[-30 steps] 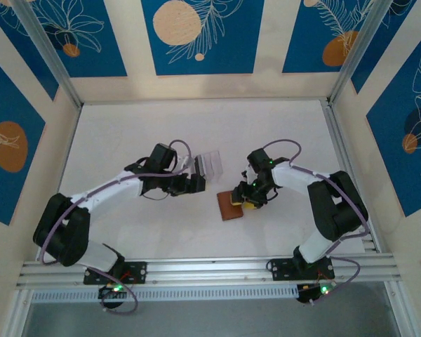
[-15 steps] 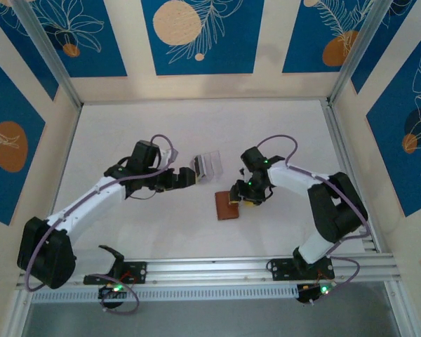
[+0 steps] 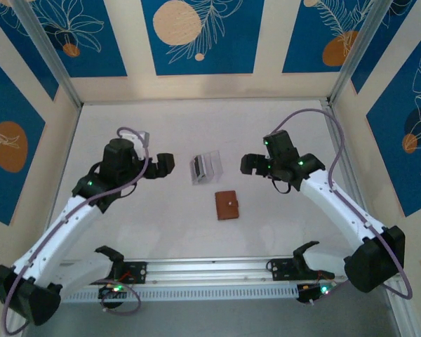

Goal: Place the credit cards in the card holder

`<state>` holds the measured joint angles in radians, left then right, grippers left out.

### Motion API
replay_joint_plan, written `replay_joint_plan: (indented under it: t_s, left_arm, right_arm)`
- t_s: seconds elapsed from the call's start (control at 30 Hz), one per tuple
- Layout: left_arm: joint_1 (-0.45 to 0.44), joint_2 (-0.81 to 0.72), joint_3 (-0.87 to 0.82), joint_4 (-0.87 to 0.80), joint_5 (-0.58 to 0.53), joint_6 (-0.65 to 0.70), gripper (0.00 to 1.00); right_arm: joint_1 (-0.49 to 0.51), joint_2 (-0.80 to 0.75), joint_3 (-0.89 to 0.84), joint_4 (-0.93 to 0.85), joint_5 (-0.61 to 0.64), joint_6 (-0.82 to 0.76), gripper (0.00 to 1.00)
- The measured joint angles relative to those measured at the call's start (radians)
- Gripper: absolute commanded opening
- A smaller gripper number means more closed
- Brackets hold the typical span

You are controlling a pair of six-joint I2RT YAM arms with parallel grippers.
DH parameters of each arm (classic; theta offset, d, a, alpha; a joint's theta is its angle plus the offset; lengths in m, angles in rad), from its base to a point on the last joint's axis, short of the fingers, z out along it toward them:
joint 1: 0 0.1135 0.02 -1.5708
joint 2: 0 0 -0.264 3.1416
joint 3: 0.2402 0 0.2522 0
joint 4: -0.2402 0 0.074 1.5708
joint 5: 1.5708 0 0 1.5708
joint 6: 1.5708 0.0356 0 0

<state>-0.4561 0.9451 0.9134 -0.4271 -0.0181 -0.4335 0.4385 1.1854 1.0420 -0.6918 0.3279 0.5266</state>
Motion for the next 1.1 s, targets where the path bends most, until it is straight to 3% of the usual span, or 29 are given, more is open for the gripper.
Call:
replay_joint_plan:
  t_s: [0.17,0.33,0.57,0.8,1.1]
  left_arm:
    - [0.001,-0.094,-0.18,0.113,-0.197,0.039,1.0]
    - [0.001,-0.119,-0.325,0.246,-0.397,0.097,1.0]
    - [0.002,-0.121,-0.54,0.506,-0.644,0.199,1.0]
    - [0.021,0.03,-0.582,0.741,-0.687,0.33,0.99]
    - [0.039,0.101,-0.539,0.787,-0.663,0.419,0.99]
  right_arm:
    - [-0.067,-0.037,-0.031,0.092,0.112,-0.006,0.99]
    - [-0.219,-0.169,-0.265,0.398,0.005,-0.054,0.99]
    - [-0.238,-0.152,-0.556,0.742,-0.006,-0.204,0.99]
    - [-0.322,-0.164,-0.645,0.91,-0.016,-0.259,0.99]
    - [-0.374,-0.183,-0.751,1.043,-0.053,-0.338,0.99]
